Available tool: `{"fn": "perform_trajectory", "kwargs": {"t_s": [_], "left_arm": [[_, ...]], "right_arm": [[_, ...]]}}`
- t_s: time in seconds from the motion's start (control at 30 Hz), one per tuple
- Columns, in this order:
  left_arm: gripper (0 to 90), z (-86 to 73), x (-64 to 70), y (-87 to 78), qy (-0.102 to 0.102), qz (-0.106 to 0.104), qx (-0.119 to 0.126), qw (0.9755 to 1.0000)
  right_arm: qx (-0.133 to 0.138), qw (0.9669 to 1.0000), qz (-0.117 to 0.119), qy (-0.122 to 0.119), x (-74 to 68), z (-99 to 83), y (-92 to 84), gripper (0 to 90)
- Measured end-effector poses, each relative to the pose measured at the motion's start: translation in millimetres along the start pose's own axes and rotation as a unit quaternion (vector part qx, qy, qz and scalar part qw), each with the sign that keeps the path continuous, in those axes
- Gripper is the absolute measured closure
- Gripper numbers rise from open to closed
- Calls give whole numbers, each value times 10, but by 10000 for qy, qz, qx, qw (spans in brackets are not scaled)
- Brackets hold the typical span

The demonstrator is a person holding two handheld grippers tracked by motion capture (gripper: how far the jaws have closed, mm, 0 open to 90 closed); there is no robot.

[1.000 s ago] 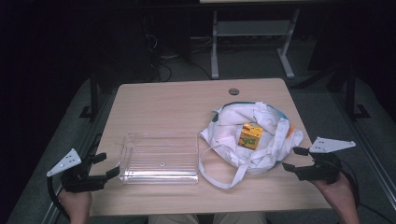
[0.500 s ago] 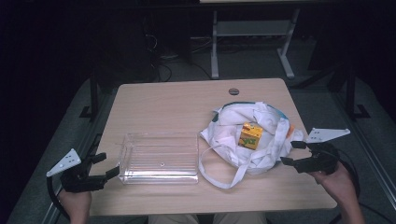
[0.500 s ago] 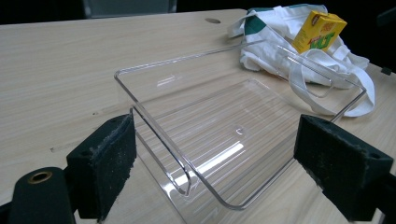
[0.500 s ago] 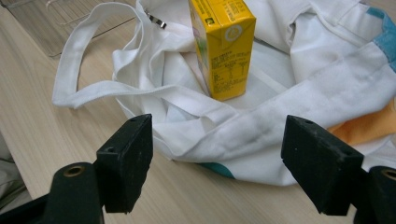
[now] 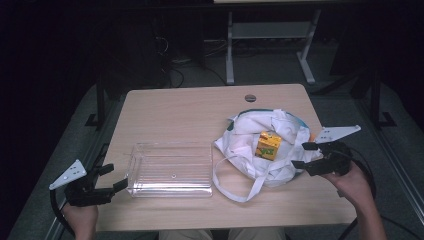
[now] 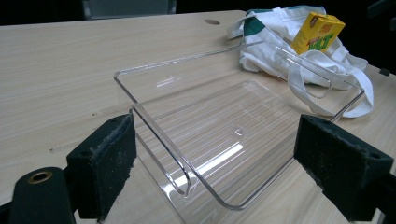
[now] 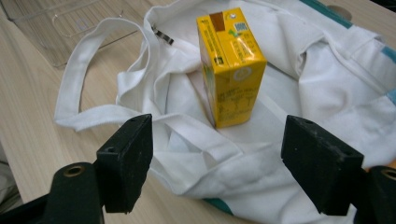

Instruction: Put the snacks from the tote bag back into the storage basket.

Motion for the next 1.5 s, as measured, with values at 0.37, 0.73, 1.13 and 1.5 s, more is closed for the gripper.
{"fn": "perform_trajectory", "kwargs": {"t_s": [0.37,0.73,1.13,1.5], "left_arm": [[128,0,-3,-4,-22,5,21,10000],[128,-3,-7,-11,-3,10,9,10000],[128,-7,-14,-24,-21,17,31,10000],[128,-1,-18,-29,-4,8,50,10000]], "right_arm": [[-120,9998,115,-86,12,185,62,237],[-281,9993,195,-171,41,348,92,201],[-515,9980,301,-200,38,482,184,190],[-652,9969,279,-327,47,626,215,184]]}}
Point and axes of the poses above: each handheld gripper's, and its own axes: y roughly forward along the jaws, z roughly out of its top, x roughly to its right, the point moved 5 cm from there along y, roughly forward along the jaws, and after that the axes turned 13 degrees about -x, right-handed, at the moved point
